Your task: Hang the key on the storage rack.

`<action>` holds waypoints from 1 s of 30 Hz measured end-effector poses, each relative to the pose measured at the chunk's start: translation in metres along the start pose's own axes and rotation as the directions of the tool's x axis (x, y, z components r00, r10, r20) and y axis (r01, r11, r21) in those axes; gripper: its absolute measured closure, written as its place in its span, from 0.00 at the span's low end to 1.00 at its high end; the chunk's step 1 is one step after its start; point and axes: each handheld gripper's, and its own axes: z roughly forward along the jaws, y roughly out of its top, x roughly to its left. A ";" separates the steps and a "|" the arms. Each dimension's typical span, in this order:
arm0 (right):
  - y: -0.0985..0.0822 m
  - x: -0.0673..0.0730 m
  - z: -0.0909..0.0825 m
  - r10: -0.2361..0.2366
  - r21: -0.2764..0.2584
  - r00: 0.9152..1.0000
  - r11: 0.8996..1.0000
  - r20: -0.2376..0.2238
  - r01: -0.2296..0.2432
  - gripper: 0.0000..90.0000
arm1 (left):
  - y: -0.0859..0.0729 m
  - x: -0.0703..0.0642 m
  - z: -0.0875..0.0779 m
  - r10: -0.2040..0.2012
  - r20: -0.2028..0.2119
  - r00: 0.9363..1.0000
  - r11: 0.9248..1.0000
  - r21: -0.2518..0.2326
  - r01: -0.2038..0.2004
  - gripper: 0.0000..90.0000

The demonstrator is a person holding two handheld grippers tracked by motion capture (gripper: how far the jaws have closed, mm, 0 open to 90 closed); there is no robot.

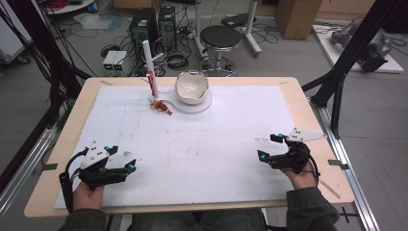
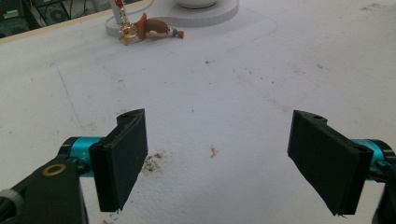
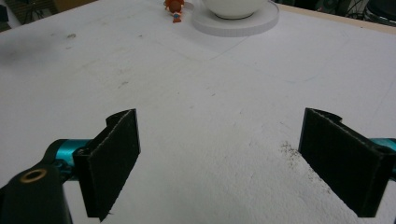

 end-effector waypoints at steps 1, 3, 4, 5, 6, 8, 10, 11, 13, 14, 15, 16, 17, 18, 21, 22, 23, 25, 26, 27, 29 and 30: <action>-0.001 0.000 -0.001 -0.001 -0.001 1.000 1.000 0.002 0.001 0.13 | 0.000 0.000 0.000 0.000 0.001 1.000 1.000 0.000 0.000 0.23; -0.002 -0.001 -0.003 -0.003 -0.004 1.000 1.000 0.008 0.003 0.13 | 0.000 0.000 0.000 0.001 0.003 1.000 1.000 0.000 -0.001 0.23; -0.002 -0.001 -0.004 -0.001 -0.005 1.000 1.000 0.007 0.001 0.13 | 0.000 0.000 0.000 0.001 0.002 1.000 1.000 0.002 -0.001 0.23; -0.003 -0.001 -0.005 -0.001 -0.006 1.000 1.000 0.010 0.001 0.13 | 0.000 0.000 0.000 0.004 0.004 1.000 1.000 0.000 -0.004 0.23; -0.003 -0.001 -0.006 0.006 -0.004 1.000 1.000 0.012 -0.006 0.13 | 0.000 0.000 0.000 0.003 0.002 1.000 1.000 -0.002 -0.003 0.23; -0.004 -0.001 -0.008 0.005 -0.008 1.000 1.000 0.013 -0.005 0.13 | 0.000 0.000 0.000 -0.003 0.001 1.000 1.000 -0.002 0.003 0.23; -0.005 -0.001 -0.009 0.007 -0.010 1.000 1.000 0.019 -0.007 0.13 | -0.001 0.000 0.000 0.002 0.002 1.000 1.000 0.001 -0.002 0.23; -0.006 -0.001 -0.010 0.008 -0.011 1.000 1.000 0.018 -0.008 0.13 | -0.001 0.000 -0.001 0.004 0.002 1.000 1.000 0.002 -0.004 0.23; -0.006 -0.001 -0.010 0.002 -0.012 1.000 1.000 0.016 -0.002 0.13 | -0.001 0.001 0.000 -0.001 0.005 1.000 1.000 0.001 0.001 0.23; -0.006 -0.001 -0.010 0.003 -0.010 1.000 1.000 0.017 -0.003 0.13 | -0.002 0.002 0.000 0.000 0.009 1.000 1.000 0.003 -0.001 0.23; -0.007 -0.001 -0.011 0.008 -0.008 1.000 1.000 0.017 -0.008 0.13 | -0.002 0.002 0.000 0.000 0.009 1.000 1.000 0.003 0.000 0.23; -0.007 -0.001 -0.011 0.008 -0.009 1.000 1.000 0.016 -0.008 0.13 | -0.002 0.002 0.000 -0.003 0.007 1.000 1.000 0.004 0.003 0.23; -0.007 -0.001 -0.011 0.008 -0.010 1.000 1.000 0.016 -0.007 0.13 | -0.002 0.002 -0.001 -0.003 0.006 1.000 1.000 0.001 0.003 0.23; -0.007 -0.001 -0.011 0.009 -0.013 1.000 1.000 0.015 -0.009 0.13 | -0.002 0.002 -0.001 0.001 0.009 1.000 1.000 0.001 -0.001 0.23; -0.007 0.000 -0.010 0.007 -0.009 1.000 1.000 0.014 -0.007 0.13 | -0.002 0.002 0.000 -0.002 0.008 1.000 1.000 -0.001 0.002 0.23; -0.007 0.000 -0.009 0.004 -0.009 1.000 1.000 0.012 -0.004 0.13 | -0.003 0.002 0.000 -0.005 0.011 1.000 1.000 0.000 0.004 0.23; -0.007 0.000 -0.008 0.001 -0.005 1.000 1.000 0.012 -0.001 0.13 | -0.003 0.002 0.000 -0.005 0.011 1.000 1.000 0.001 0.005 0.23; -0.007 0.001 -0.006 0.002 -0.002 1.000 1.000 0.007 -0.002 0.13 | -0.003 0.003 0.000 -0.003 0.010 1.000 1.000 0.000 0.003 0.23; -0.007 0.001 -0.006 -0.003 -0.004 1.000 1.000 0.007 0.003 0.13 | -0.002 0.003 0.000 -0.002 0.011 1.000 1.000 0.000 0.002 0.23; -0.007 0.001 -0.005 -0.005 -0.003 1.000 1.000 0.006 0.005 0.13 | -0.002 0.003 0.000 -0.001 0.011 1.000 1.000 0.000 0.001 0.23; -0.007 0.002 -0.003 -0.002 -0.001 1.000 1.000 0.002 0.002 0.13 | -0.003 0.004 0.000 -0.001 0.014 1.000 1.000 0.005 0.001 0.23; -0.007 0.002 -0.002 -0.006 0.001 1.000 1.000 -0.002 0.006 0.13 | -0.003 0.004 0.001 -0.001 0.013 1.000 1.000 0.005 0.001 0.23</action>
